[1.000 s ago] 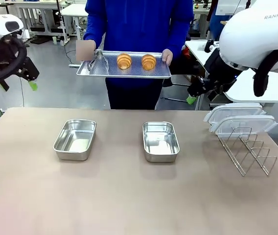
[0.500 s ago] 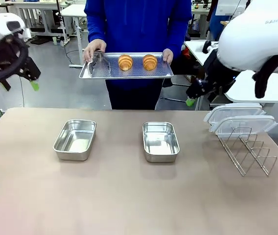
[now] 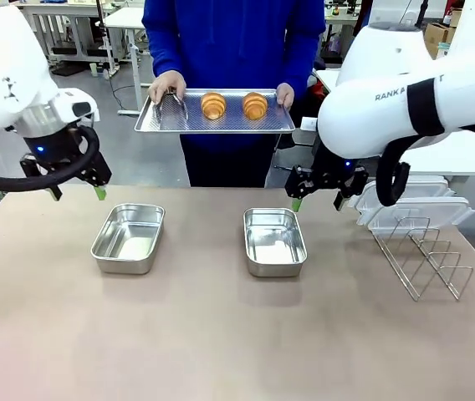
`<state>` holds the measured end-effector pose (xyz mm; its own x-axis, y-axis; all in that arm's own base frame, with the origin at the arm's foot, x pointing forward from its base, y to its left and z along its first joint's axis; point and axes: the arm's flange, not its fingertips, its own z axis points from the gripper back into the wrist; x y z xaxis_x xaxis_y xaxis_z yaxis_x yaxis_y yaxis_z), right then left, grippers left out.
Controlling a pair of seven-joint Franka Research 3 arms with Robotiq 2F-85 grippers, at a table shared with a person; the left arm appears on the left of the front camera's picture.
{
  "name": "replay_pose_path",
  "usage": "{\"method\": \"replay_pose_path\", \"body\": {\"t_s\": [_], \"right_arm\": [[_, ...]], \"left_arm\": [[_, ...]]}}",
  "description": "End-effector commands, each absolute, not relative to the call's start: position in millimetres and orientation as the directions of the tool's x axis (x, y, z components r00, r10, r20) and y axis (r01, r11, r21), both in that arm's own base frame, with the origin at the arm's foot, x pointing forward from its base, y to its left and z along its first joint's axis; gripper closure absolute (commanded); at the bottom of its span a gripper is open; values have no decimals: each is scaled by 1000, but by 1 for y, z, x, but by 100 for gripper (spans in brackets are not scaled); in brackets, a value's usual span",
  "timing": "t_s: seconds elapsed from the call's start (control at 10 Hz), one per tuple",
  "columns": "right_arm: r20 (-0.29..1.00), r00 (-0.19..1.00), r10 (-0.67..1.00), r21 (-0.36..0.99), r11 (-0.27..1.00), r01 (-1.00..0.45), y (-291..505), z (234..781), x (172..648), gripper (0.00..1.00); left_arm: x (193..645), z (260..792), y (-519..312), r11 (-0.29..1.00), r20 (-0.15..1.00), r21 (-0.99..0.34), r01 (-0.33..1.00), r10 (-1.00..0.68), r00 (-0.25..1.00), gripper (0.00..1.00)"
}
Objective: Place the bread in airtight containers.
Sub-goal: Lift both Airtight Container.
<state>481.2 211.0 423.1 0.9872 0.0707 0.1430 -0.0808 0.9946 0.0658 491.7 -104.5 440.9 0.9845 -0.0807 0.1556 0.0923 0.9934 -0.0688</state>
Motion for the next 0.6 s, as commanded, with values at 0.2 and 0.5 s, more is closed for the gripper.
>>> {"method": "replay_pose_path", "body": {"t_s": [0.2,0.5], "right_arm": [[139,990,39,38,998,-45,231,394,495,0],[166,985,36,36,998,-42,232,367,500,0]], "left_arm": [[491,407,-120,1000,172,-23,-11,15,985,0],[495,379,-123,1000,176,-14,-10,12,984,0]]}}
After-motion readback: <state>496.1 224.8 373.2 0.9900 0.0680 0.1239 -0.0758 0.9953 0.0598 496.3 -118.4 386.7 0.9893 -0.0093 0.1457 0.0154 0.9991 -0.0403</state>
